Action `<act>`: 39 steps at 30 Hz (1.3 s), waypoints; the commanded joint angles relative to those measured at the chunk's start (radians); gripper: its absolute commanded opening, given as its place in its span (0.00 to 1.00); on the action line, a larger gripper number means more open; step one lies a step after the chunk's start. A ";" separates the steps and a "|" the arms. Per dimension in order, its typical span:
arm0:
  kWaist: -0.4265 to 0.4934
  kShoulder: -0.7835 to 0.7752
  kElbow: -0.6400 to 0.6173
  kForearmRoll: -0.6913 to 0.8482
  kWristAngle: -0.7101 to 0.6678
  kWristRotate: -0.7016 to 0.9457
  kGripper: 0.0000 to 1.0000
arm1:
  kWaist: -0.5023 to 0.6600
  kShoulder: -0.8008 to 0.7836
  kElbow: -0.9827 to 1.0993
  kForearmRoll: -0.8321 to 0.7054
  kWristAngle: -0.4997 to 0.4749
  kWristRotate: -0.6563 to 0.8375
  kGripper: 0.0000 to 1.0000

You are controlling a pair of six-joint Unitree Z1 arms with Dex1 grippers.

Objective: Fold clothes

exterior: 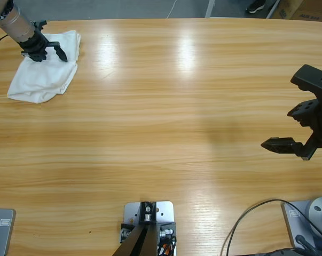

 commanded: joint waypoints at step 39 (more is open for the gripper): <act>0.020 -1.356 0.789 0.226 -0.221 0.104 0.98 | -0.038 -0.200 0.019 0.283 -0.089 -0.117 0.89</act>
